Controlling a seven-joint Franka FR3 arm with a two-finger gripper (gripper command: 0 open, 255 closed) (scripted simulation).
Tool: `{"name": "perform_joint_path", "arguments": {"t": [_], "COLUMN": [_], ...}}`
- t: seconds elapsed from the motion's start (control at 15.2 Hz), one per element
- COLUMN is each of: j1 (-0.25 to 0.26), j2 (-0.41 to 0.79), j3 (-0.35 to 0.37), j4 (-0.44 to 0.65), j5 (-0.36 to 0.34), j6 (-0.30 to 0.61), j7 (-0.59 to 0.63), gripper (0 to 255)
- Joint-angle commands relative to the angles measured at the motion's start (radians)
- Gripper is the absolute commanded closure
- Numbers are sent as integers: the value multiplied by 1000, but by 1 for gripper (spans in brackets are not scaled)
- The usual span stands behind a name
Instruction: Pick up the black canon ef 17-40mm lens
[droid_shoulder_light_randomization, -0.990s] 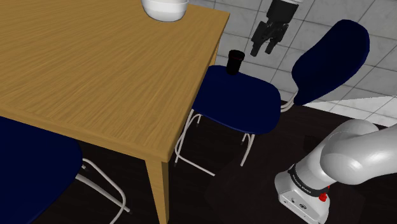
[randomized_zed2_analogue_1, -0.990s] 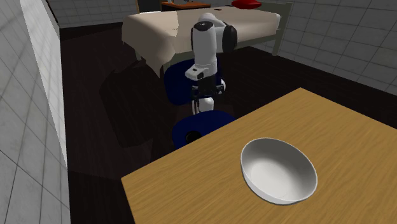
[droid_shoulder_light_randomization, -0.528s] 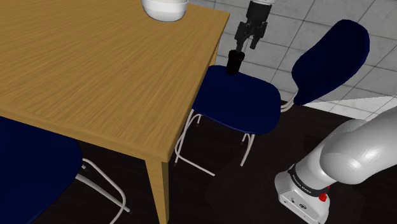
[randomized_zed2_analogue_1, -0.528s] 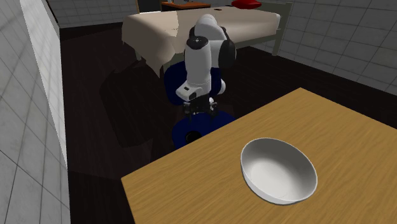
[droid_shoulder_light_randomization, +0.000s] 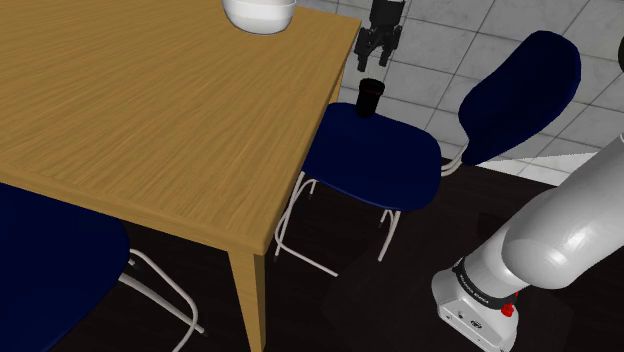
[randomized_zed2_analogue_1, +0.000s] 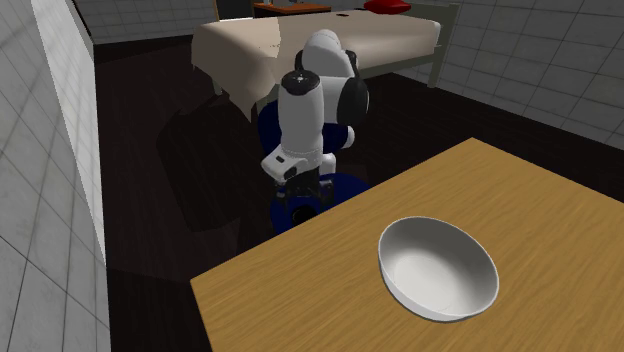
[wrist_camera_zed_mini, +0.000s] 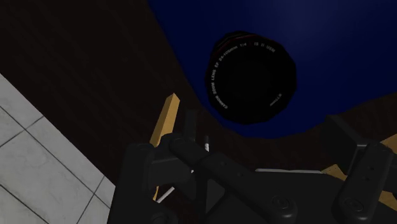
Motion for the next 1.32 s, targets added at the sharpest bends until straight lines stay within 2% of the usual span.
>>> {"name": "perform_joint_path", "arguments": {"t": [0.0,0.4,0.46,0.99,1.06,1.25], "j1": [0,0,0,3,0,0], "j2": [43,43,43,10,43,43], "j3": [0,-1,0,3,-1,-1], "j4": [-27,-89,-89,-132,-89,-48], "j5": [-1,-2,-2,-5,-2,-1], "j6": [28,89,91,100,89,49], "j7": [2,2,3,10,2,2], "gripper": [0,0,255,255,255,255]}}
